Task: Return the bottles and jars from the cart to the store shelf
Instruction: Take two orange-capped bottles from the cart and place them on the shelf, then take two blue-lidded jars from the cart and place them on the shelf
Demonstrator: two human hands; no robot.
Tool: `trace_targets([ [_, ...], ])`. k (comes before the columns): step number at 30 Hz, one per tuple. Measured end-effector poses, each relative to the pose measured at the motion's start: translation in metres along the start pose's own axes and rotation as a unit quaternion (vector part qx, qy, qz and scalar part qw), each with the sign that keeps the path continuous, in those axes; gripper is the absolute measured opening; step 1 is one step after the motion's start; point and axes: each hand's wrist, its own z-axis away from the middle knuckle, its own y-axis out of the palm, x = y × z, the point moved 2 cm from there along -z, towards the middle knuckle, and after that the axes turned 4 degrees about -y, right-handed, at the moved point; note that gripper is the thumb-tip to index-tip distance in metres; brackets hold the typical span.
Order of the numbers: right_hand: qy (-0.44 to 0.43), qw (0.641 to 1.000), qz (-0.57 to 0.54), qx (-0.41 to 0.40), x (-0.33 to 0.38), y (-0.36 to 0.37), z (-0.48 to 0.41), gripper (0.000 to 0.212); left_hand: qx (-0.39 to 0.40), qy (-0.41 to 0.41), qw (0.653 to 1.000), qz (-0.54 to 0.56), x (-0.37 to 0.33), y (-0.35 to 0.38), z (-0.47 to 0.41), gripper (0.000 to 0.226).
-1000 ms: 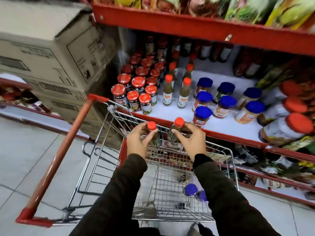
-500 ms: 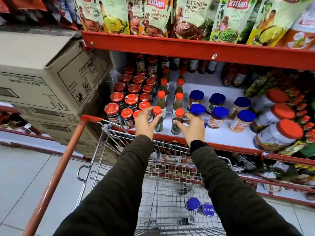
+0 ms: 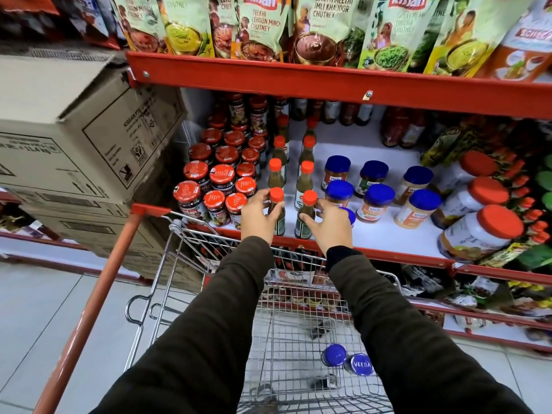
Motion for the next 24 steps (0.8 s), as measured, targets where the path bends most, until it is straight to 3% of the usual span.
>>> trace_targets([
  [6, -0.045, 0.993, -0.097, -0.048, -0.014, -0.017, 0.035, 0.028, -0.013, -0.035, 0.999, -0.004, 0.009, 0.013, 0.036, 0.059],
  [12, -0.092, 0.994, -0.046, 0.040, -0.075, -0.013, 0.086, 0.035, 0.030, -0.063, 0.990, -0.119, 0.044, 0.051, 0.112, 0.070],
  [20, 0.031, 0.977, 0.040, 0.205, -0.199, -0.015, 0.156, 0.044, 0.209, -0.101, 0.954, -0.191, 0.097, 0.111, 0.196, 0.060],
  [24, 0.125, 0.934, 0.091, 0.322, -0.265, -0.004, 0.183, 0.058, 0.292, -0.137, 0.919, -0.228, 0.131, 0.144, 0.228, 0.066],
])
